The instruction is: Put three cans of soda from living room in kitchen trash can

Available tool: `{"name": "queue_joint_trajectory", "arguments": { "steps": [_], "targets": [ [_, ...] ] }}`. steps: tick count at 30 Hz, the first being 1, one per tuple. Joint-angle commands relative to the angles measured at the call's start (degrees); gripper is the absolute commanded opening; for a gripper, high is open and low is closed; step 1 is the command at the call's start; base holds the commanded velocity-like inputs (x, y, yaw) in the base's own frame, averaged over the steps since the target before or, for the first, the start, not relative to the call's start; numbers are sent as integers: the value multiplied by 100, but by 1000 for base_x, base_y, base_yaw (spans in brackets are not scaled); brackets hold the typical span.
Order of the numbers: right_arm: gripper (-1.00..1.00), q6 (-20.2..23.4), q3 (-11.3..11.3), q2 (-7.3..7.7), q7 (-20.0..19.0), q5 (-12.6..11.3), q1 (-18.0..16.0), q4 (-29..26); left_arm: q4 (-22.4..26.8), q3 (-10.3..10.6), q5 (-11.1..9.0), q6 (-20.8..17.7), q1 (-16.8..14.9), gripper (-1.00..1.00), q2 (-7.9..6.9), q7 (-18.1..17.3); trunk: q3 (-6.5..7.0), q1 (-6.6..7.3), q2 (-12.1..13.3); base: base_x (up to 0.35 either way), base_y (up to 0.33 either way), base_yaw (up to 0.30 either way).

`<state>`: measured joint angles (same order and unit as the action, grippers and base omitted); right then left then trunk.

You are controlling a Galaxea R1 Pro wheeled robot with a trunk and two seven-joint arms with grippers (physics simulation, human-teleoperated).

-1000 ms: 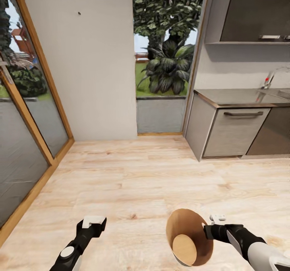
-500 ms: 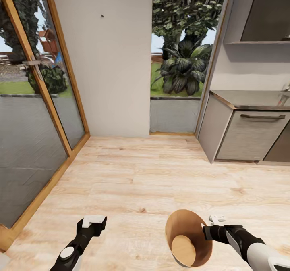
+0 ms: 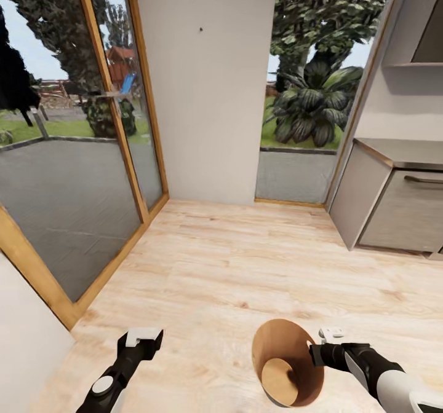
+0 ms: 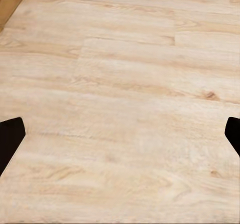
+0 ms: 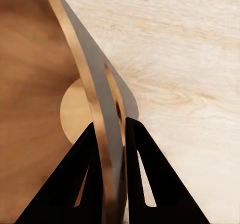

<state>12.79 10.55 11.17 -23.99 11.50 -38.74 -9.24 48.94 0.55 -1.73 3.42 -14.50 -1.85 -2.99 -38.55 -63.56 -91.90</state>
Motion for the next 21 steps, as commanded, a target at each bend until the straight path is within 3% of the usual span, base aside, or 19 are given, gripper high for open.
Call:
{"name": "queue_joint_trajectory", "arguments": {
  "steps": [1, 21],
  "targets": [
    [-100, 13, 55, 0, -54, -60, -2, -5, 0, 2, 1, 0, 0, 100, 0, 0, 0, 0, 0, -300, 166, 252],
    [-100, 13, 61, -27, -5, -61, -2, 2, 13, 2, -8, 0, 3, 100, -5, -8, 0, 0, 0, -283, 132, 246]
  ]
}}
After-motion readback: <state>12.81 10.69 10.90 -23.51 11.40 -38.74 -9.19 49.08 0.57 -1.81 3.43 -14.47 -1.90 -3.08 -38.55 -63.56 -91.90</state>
